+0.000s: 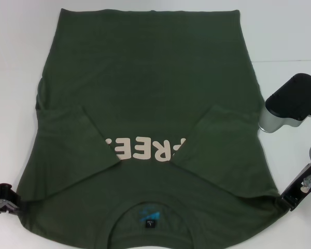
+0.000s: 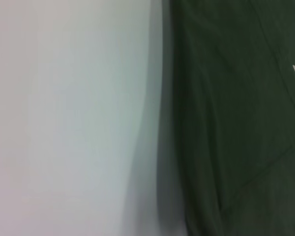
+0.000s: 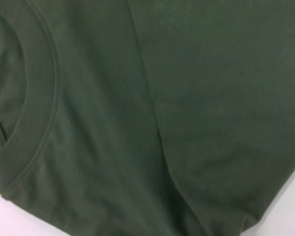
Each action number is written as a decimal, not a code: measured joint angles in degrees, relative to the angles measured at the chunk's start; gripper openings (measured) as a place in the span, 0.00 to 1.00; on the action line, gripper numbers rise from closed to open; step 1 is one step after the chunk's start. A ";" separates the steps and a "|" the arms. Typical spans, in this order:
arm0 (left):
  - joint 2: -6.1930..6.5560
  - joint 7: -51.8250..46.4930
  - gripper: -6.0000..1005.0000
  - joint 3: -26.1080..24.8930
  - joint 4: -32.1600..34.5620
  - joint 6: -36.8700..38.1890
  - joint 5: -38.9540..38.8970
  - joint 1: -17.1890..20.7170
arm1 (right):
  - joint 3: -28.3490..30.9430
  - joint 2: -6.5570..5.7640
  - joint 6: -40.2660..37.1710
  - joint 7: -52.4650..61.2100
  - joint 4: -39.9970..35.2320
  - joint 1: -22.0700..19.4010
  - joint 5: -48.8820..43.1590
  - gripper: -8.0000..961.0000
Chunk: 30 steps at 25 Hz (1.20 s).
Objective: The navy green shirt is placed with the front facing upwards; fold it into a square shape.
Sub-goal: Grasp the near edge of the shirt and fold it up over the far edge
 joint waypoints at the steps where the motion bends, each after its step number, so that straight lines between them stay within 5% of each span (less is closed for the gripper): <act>1: 0.00 0.02 0.29 0.00 0.00 -0.01 0.00 0.00 | 0.01 0.00 0.02 0.00 0.00 -0.03 0.02 0.05; 8: -0.03 2.36 0.03 -0.04 -0.13 -0.98 -0.55 -0.02 | 1.66 -0.06 0.30 -1.00 -0.11 -0.68 1.71 0.05; 18: 0.81 26.44 0.04 -12.55 -8.17 -2.01 -6.99 1.72 | 23.44 -0.17 3.11 -18.14 4.53 -7.43 15.84 0.05; 23: 0.56 37.97 0.04 -14.79 -10.70 -2.82 -8.57 3.21 | 36.45 -0.34 3.50 -35.57 15.94 -10.89 27.98 0.05; 30: -0.35 49.17 0.03 -15.48 -12.13 -4.20 -14.40 5.68 | 48.71 -0.22 2.90 -57.28 30.06 -13.25 33.20 0.05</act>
